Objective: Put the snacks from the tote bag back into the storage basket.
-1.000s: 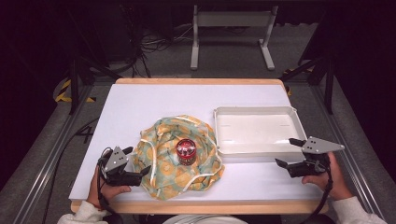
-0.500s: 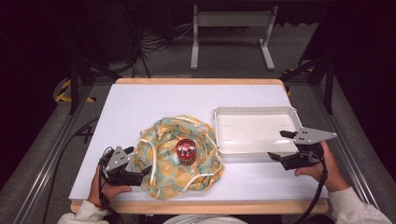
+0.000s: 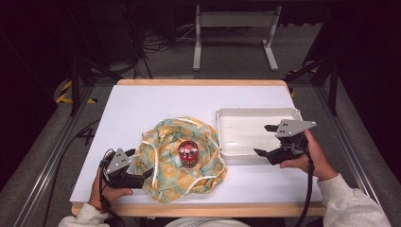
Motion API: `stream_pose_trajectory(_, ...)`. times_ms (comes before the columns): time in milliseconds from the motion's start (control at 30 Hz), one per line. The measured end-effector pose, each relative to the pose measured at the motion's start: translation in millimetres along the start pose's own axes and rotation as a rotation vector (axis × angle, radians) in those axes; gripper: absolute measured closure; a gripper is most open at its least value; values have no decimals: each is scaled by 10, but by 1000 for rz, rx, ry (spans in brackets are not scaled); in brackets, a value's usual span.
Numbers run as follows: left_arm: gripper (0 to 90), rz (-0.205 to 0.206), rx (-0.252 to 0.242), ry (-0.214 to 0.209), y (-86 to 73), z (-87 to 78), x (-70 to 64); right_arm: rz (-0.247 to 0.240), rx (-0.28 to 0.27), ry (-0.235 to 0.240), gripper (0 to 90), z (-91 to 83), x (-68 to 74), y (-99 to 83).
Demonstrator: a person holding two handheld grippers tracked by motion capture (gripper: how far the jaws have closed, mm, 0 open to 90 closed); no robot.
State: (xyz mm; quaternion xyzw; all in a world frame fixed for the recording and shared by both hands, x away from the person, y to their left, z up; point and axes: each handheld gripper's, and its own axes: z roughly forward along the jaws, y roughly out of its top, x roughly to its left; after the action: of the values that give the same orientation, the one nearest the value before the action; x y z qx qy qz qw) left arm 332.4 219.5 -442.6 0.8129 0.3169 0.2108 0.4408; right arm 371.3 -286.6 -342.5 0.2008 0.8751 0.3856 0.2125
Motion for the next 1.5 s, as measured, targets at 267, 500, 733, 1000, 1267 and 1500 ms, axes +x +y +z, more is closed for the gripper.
stream_pose_trajectory(267, 61, 1, 4, -3, -2, 2, 0, -53, 18, 52, 137, 198, 63, 242)
stream_pose_trajectory(500, 61, 5, 5, -4, -5, -2, -2, -68, 9, 75, 129, 290, 103, 331)
stream_pose_trajectory(733, 61, 5, 4, -4, -7, -4, -2, -69, -17, 102, 135, 379, 132, 371)
stream_pose_trajectory(1000, 61, 4, 7, -6, -7, 1, -7, -75, -36, 148, 135, 530, 233, 467)
stream_pose_trajectory(1267, 61, 4, 5, -1, -14, -11, -16, -70, -72, 167, 129, 646, 293, 500)
stream_pose_trajectory(1500, 59, 3, 10, -6, -24, -16, -21, -98, -56, 224, 172, 745, 355, 557)
